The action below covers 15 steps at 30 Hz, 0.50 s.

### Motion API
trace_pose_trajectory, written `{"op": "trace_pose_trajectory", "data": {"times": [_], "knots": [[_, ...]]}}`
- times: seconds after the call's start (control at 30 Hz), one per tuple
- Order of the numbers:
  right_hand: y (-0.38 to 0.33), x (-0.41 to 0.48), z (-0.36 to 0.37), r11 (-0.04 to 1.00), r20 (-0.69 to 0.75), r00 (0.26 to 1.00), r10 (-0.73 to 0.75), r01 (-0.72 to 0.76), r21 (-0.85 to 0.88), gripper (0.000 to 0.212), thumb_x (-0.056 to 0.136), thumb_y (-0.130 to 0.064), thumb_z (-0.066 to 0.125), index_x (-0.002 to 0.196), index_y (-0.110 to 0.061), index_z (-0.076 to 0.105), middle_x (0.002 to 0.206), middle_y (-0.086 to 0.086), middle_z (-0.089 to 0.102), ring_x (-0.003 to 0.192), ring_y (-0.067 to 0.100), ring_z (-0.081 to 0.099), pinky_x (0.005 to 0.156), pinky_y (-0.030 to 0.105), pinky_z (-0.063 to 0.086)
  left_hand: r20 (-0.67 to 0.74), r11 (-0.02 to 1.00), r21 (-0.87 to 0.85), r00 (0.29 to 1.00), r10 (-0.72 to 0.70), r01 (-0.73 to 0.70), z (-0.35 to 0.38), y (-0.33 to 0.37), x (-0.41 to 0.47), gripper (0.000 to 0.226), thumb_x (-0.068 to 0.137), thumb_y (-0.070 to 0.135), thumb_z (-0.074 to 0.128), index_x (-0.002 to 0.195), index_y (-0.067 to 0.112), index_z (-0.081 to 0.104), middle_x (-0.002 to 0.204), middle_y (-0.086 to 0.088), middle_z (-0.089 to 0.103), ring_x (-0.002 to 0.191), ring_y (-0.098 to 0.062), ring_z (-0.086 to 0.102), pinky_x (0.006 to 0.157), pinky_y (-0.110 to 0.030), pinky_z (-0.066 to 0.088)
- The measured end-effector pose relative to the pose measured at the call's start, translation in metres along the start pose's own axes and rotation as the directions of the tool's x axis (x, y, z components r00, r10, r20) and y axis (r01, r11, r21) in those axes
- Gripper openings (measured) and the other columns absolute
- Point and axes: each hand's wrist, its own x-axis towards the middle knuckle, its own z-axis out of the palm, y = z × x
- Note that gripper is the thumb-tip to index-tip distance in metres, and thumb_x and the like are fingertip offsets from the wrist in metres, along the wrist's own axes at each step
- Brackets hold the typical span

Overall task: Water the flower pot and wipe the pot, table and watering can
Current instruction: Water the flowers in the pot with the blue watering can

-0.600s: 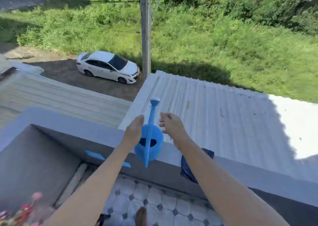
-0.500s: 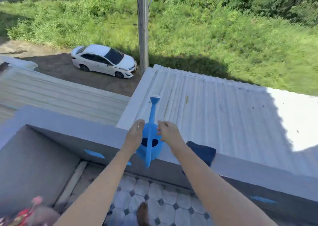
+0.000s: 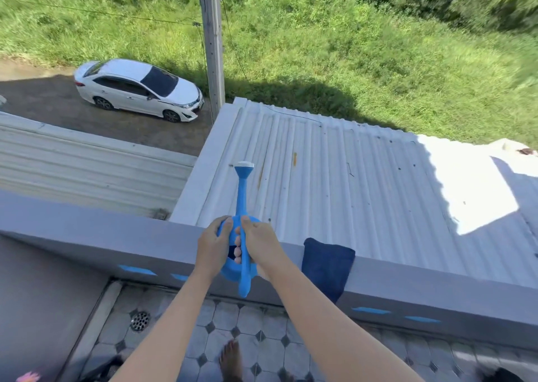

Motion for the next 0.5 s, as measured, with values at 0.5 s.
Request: {"op": "trace_pose_trajectory", "data": {"times": [0.5], "knots": [[-0.036,-0.045,0.008,0.905,0.408,0.911,-0.062,0.223,-0.361,0.032,0.108,-0.035,0.048,0.091,-0.010,0.059,0.070,0.004,0.050,0.050,0.016,0.044,0.044,0.027,0.037,-0.165,0.870,-0.491,0.986,-0.032,-0.054,-0.008,0.014,-0.097,0.042,0.107,0.048,0.051,0.101,0.007,0.060,0.083,-0.008,0.061,0.071,-0.024,0.057,0.071,-0.036,0.050]]}}
